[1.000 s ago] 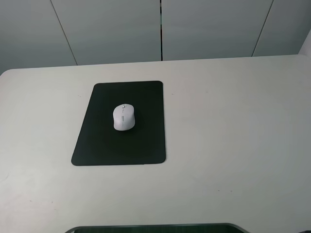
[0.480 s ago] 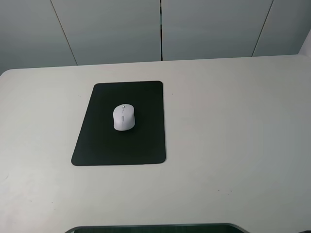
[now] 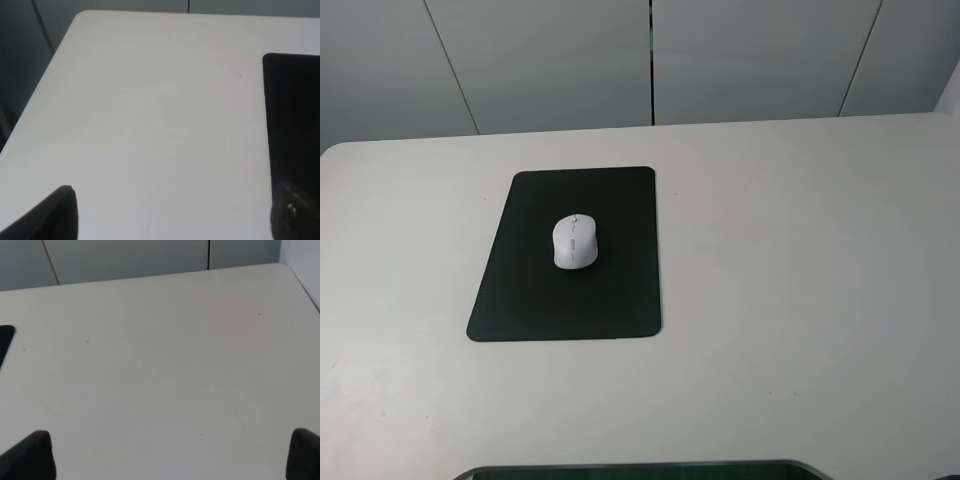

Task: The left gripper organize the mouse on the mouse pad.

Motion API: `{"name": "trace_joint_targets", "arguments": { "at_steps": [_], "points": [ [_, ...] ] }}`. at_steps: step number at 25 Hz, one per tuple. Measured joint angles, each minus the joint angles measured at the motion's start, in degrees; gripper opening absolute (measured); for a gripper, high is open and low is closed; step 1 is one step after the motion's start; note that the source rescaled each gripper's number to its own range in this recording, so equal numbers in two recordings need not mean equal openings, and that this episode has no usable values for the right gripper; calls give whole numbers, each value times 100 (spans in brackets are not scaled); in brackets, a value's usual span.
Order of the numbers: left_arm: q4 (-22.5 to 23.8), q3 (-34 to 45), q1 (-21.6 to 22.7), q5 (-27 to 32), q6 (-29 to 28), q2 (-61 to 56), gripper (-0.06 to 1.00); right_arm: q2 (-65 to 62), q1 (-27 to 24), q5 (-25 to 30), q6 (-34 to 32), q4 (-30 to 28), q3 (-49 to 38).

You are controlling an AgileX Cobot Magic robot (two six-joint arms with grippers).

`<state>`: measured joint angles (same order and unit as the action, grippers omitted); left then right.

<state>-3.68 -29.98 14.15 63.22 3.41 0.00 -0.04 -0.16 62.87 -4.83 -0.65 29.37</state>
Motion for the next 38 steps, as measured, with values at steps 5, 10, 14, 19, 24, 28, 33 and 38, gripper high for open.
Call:
{"name": "trace_joint_targets", "arguments": {
  "at_steps": [5, 10, 14, 19, 24, 28, 33, 38],
  "points": [
    [-42, 69, 0, -80, 0, 0, 95, 0, 0, 0, 0, 0, 0],
    [-47, 69, -188, -90, 0, 0, 95, 0, 0, 0, 0, 0, 0],
    [-57, 69, -263, -90, 0, 0, 95, 0, 0, 0, 0, 0, 0],
    [-57, 69, -263, -90, -18, 0, 95, 0, 0, 0, 0, 0, 0],
    [30, 69, -263, -90, -292, 0, 95, 0, 0, 0, 0, 0, 0],
    [51, 69, -263, -90, -341, 0, 95, 0, 0, 0, 0, 0, 0],
    [51, 69, -263, -90, -341, 0, 95, 0, 0, 0, 0, 0, 0],
    [51, 69, -263, -90, -341, 0, 95, 0, 0, 0, 0, 0, 0]
  ]
}}
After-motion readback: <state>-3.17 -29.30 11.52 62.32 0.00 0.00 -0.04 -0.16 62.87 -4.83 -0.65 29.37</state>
